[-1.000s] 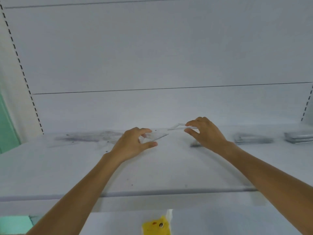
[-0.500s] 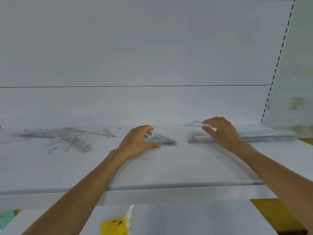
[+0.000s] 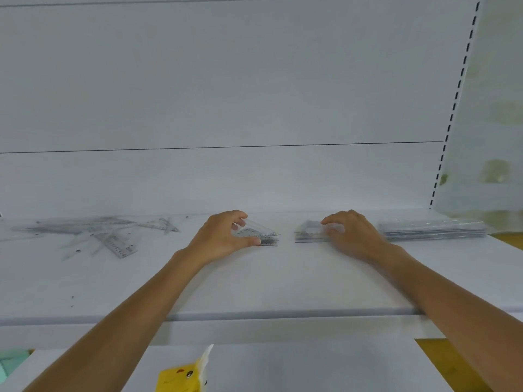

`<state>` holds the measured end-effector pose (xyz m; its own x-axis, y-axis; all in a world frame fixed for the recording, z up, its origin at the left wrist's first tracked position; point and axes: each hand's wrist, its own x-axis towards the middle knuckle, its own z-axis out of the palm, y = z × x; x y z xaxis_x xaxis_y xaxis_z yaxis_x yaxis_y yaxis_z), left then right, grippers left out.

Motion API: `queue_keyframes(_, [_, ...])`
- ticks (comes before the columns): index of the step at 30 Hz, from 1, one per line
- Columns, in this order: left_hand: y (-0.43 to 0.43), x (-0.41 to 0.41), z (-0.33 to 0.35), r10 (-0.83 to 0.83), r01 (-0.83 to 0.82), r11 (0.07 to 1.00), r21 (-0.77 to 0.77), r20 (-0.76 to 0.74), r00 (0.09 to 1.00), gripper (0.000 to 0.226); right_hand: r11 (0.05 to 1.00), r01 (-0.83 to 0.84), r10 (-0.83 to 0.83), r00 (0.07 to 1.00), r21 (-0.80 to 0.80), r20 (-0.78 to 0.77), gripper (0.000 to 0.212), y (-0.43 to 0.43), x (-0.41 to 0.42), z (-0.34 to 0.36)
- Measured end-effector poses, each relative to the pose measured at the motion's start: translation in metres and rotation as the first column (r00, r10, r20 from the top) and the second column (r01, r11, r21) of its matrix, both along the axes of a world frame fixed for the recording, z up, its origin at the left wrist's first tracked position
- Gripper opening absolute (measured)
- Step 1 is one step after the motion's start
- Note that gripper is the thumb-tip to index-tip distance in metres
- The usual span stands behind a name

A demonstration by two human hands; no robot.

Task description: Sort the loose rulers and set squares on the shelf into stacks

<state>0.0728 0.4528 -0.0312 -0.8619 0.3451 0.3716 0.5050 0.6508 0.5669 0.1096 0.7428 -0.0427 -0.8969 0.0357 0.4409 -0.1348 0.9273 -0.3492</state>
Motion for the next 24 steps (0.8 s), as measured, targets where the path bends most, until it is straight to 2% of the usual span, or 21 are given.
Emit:
queue_keyframes(5, [-0.004,0.002,-0.001,0.006,-0.006,1.000,-0.007,0.020,1.000,0.067,1.000,-0.008,0.008,0.999,-0.007,0.045,0.028,-0.003,0.003,0.001])
queue_keyframes(11, [-0.012,0.000,0.001,0.011,-0.011,1.000,0.008,0.030,0.999,0.071,0.996,-0.080,0.081,0.996,0.039,-0.024,0.033,-0.035,0.016,0.013])
queue_keyframes(15, [-0.015,-0.008,0.002,0.026,-0.032,0.995,0.096,0.062,0.998,0.065,0.969,-0.244,0.245,0.970,0.040,-0.003,0.033,-0.085,0.040,0.008])
queue_keyframes(18, [-0.015,-0.013,-0.002,0.043,-0.051,0.991,0.125,0.067,0.997,0.059,0.914,-0.377,0.367,0.926,0.150,0.091,0.033,-0.109,0.055,-0.008])
queue_keyframes(24, [-0.013,-0.022,0.000,0.055,-0.063,0.989,0.131,0.063,0.996,0.050,0.915,-0.374,0.365,0.927,0.150,0.086,0.032,-0.110,0.057,-0.009])
